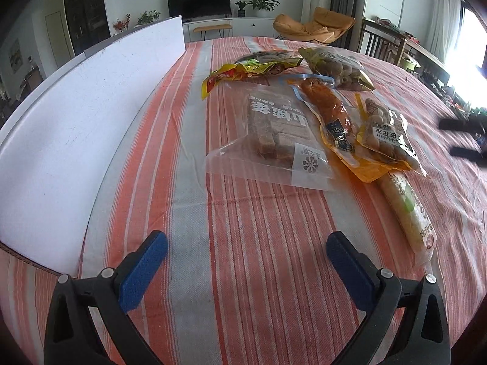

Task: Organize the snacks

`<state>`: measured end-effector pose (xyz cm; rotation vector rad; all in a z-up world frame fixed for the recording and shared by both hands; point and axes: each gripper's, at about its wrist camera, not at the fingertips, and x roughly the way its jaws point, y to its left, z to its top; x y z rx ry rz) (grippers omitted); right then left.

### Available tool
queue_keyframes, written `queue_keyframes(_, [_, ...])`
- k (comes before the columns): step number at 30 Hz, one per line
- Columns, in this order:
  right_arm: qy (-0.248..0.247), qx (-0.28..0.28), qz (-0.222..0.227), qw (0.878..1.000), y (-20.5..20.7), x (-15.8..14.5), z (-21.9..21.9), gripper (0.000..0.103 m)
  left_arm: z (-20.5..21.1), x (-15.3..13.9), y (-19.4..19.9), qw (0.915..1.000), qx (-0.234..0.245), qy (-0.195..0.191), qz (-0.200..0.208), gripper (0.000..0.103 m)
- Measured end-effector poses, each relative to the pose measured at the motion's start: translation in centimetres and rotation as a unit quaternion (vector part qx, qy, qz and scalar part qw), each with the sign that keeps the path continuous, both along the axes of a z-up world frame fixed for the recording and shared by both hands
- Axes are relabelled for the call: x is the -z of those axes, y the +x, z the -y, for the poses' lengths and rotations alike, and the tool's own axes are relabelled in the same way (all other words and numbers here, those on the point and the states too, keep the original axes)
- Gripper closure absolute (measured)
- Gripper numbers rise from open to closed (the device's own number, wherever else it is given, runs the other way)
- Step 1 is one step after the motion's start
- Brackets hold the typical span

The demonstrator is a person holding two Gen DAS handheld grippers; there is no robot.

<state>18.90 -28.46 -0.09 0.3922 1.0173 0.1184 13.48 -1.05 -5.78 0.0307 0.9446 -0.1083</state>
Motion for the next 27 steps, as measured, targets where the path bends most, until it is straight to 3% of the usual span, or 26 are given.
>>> queue_keyframes(3, [-0.010, -0.048, -0.031, 0.998, 3.9, -0.1, -5.3, 0.016, 0.0, 0.0, 0.0, 1.0000, 0.000, 0.000, 0.000, 0.000])
queue_keyframes(7, [-0.116, -0.094, -0.072, 0.986, 7.3, 1.9, -12.0, 0.013, -0.1, -0.1, -0.2, 1.0000, 0.002, -0.001, 0.001, 0.000])
queue_keyframes(9, [-0.165, -0.099, -0.050, 0.980, 7.5, 2.0, -13.0, 0.016, -0.1, -0.1, -0.1, 1.0000, 0.003, -0.002, 0.001, 0.000])
queue_keyframes(11, [-0.172, -0.110, -0.033, 0.978, 7.1, 2.3, -12.4, 0.017, -0.1, -0.1, -0.1, 1.0000, 0.004, -0.003, 0.002, 0.000])
queue_keyframes(14, [-0.185, -0.072, -0.029, 0.980, 5.6, 2.9, -8.1, 0.017, -0.1, -0.1, -0.1, 1.0000, 0.003, -0.002, 0.002, 0.000])
queue_keyframes(19, [-0.159, -0.063, 0.004, 0.985, 3.4, 3.0, -2.9, 0.014, -0.1, -0.1, -0.2, 1.0000, 0.003, 0.000, 0.001, 0.000])
queue_keyframes(27, [-0.180, -0.079, 0.055, 0.979, 1.6, 3.7, -2.9, 0.012, -0.1, -0.1, -0.3, 1.0000, 0.003, 0.001, 0.002, 0.000])
